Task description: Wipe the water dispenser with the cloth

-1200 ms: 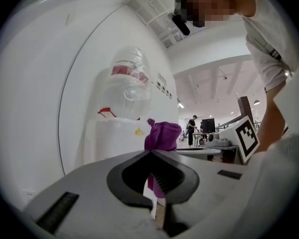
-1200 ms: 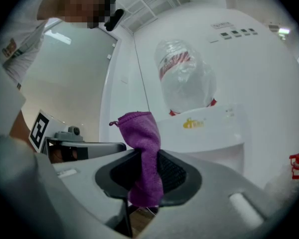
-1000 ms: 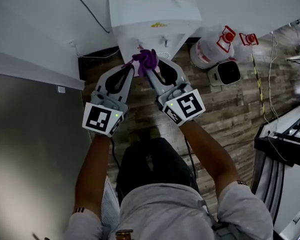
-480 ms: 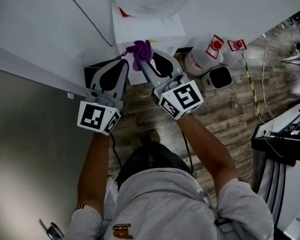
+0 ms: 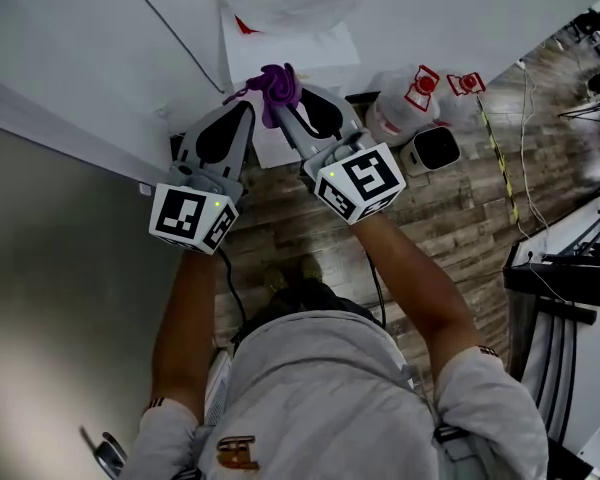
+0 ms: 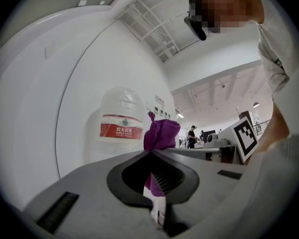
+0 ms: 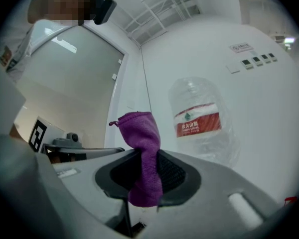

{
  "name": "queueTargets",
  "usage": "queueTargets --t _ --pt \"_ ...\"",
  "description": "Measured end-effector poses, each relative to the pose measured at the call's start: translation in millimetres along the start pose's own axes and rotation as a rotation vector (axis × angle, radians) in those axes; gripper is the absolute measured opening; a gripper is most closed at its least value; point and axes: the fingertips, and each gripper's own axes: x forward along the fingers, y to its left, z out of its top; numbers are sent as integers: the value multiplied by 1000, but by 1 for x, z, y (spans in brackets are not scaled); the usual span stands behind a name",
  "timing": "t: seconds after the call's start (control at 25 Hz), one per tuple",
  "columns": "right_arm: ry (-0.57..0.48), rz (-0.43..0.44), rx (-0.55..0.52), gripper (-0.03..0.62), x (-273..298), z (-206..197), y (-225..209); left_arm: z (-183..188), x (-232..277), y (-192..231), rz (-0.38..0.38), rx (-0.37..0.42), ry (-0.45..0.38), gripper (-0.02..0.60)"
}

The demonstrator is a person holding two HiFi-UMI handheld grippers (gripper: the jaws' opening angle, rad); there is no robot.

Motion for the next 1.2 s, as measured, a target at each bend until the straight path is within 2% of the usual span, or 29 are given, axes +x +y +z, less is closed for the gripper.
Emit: queueTargets --t 1.2 --pt "10 2 -58 94 -13 16 13 10 -14 -10 -32 17 -23 -2"
